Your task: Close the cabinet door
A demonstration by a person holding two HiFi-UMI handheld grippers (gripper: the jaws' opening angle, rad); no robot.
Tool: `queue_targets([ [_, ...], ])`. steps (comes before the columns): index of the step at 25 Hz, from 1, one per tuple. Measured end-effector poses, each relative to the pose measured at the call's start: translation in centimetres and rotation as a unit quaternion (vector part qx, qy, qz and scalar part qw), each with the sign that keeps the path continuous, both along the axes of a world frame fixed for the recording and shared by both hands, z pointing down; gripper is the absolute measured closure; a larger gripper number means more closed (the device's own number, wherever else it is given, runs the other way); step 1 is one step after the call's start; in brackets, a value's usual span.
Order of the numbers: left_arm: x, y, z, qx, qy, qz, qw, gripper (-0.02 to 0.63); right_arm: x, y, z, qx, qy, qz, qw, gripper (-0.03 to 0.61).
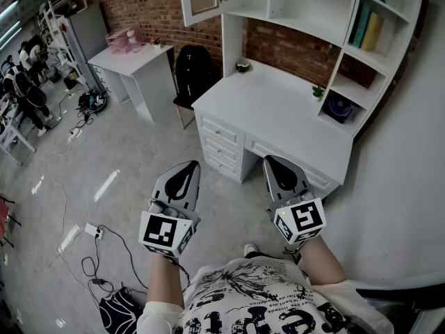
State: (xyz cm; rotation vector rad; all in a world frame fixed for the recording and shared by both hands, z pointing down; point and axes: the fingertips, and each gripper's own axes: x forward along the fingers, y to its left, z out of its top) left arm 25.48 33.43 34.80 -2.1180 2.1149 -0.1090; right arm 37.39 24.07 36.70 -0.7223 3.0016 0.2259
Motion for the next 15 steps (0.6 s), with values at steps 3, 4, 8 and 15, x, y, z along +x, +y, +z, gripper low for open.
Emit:
queue_targets([
  [3, -0.6, 0.5, 0.6, -0.001, 0.005, 0.001, 1.0, 0.6, -0.5, 0.5, 0.4, 0.0, 0.001, 0.0, 1.0, 0.566],
  [4, -0.8, 0.6, 0.7, 0.0, 0.007, 0.001, 1.0, 0.6, -0.7, 0.7, 0.6, 0.0, 0.002, 0.0, 1.0, 0.566],
  [8, -1.7, 1.0, 1.0, -0.001, 0.01, 0.004, 0.9999, 0.6, -1.6, 1.2, 0.9, -0.001, 0.006, 0.002, 1.0, 0.566],
  [15, -2.7, 0.8, 1.1, 0.004, 0.023, 0.017, 0.9996, 0.6, -3.5, 1.4, 0.9, -0.012, 0.0, -0.006, 1.0, 0.565],
])
